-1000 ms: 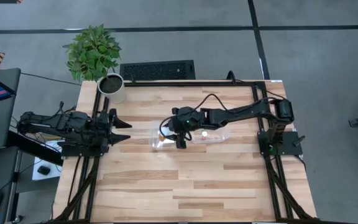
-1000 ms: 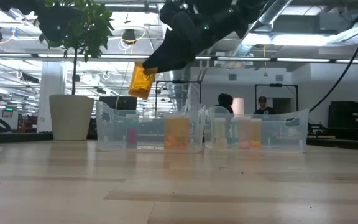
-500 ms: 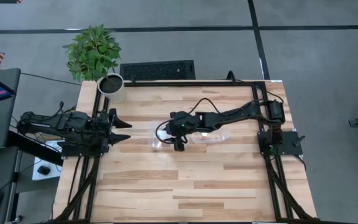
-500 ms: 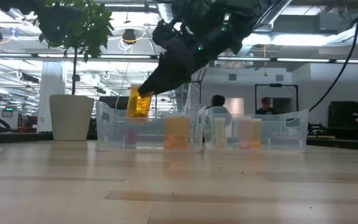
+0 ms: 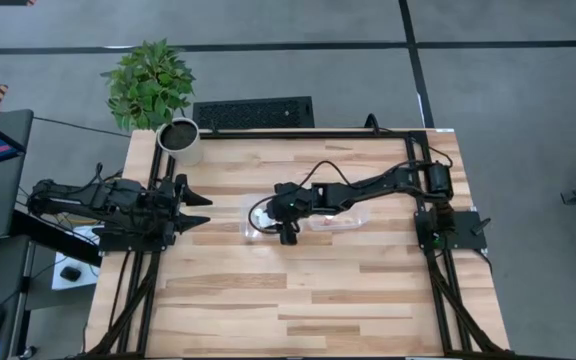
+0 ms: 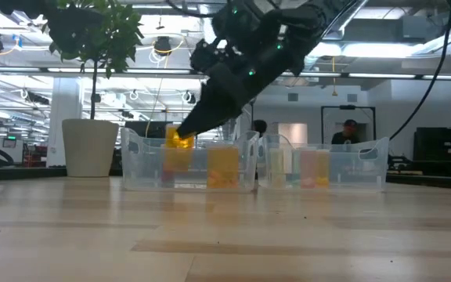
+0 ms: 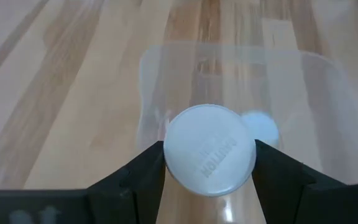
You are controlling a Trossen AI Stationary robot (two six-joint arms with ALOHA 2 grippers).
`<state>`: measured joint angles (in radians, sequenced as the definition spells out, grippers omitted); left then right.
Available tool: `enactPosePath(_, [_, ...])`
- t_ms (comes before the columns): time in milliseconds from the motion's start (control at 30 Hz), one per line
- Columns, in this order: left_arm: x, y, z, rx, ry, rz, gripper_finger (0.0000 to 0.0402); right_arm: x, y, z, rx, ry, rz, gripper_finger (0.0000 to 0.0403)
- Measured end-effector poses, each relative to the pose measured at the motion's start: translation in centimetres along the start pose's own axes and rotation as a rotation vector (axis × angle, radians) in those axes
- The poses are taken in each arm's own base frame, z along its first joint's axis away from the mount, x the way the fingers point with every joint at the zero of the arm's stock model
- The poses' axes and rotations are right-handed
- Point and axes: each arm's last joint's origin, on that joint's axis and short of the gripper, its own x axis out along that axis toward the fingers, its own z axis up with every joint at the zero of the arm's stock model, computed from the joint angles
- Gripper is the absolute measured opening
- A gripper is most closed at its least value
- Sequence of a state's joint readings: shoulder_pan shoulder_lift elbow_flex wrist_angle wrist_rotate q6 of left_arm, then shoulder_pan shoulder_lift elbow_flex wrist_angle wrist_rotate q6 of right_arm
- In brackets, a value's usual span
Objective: Pick and place medicine bottles into bin by pill shape (circle, oval)
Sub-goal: Put the big orange pill bottle into the left transparent bin
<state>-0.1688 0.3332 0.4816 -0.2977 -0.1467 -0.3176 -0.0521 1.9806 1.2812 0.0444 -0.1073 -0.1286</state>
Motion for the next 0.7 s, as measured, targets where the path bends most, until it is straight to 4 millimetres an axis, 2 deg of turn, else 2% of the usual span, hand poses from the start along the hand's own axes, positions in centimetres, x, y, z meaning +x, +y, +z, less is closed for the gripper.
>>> enactPosePath(100, [0.0, 0.0, 0.0, 0.0, 0.0, 0.0, 0.0235, 0.67, 0.05, -0.66, 0.003, 0.025, 0.004, 0.0222])
enactPosePath(700, [0.0, 0.04, 0.01, 0.001, -0.005, 0.014, 0.0235, 0.57, -0.06, -1.02, 0.014, 0.067, 0.005, 0.0228])
